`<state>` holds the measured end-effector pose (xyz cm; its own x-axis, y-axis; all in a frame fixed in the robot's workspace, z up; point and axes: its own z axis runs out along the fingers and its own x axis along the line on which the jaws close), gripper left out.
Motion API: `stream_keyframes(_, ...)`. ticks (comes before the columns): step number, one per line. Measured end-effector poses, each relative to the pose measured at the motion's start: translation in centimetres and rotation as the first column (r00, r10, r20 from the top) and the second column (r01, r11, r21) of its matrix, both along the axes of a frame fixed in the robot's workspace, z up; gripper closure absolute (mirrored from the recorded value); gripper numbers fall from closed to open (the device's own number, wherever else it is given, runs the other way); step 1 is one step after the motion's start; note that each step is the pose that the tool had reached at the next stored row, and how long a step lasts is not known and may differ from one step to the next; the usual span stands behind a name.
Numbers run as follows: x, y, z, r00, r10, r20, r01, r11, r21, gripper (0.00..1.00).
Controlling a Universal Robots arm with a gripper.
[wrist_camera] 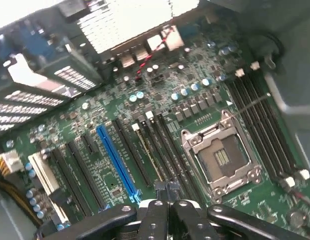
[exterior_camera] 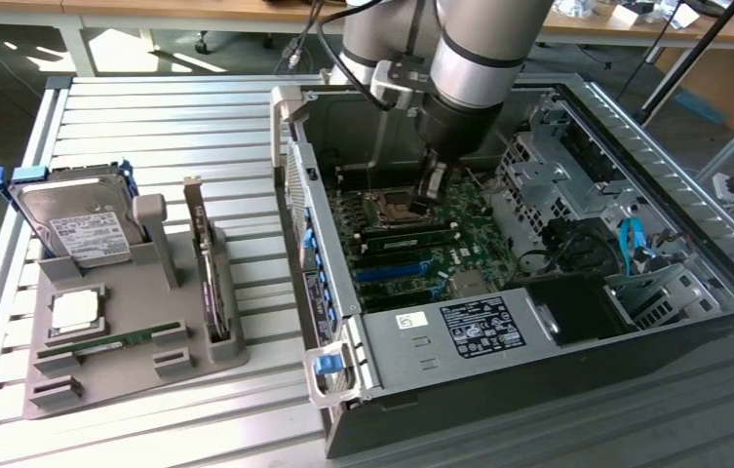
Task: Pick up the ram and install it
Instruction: 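Press down the ram until it locks into place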
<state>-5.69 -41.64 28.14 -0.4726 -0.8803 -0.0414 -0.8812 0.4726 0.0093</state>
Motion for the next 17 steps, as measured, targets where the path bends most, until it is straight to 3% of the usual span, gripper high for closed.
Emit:
stream_keyframes(3,0.0,0.0,-0.02,0.9932,-0.117,0.0,0.117,0.9932,-0.0001,0.9)
stream_keyframes(6,0.0,0.0,-0.06,0.9778,-0.209,0.0002,0.209,0.9778,-0.001,0.9)
stream_keyframes(8,0.0,0.0,-0.15,0.95,-0.312,0.0002,0.312,0.95,-0.001,0.9)
stream_keyframes(10,-0.01,0.0,-0.18,0.9287,-0.371,0.0002,0.371,0.9287,-0.0009,0.9)
stream_keyframes(15,-0.01,0.0,-0.22,0.8907,-0.455,0.0001,0.455,0.8907,-0.0009,0.9)
stream_keyframes(17,0.0,0.0,-0.24,0.8703,-0.493,0.0002,0.493,0.8703,-0.001,0.9)
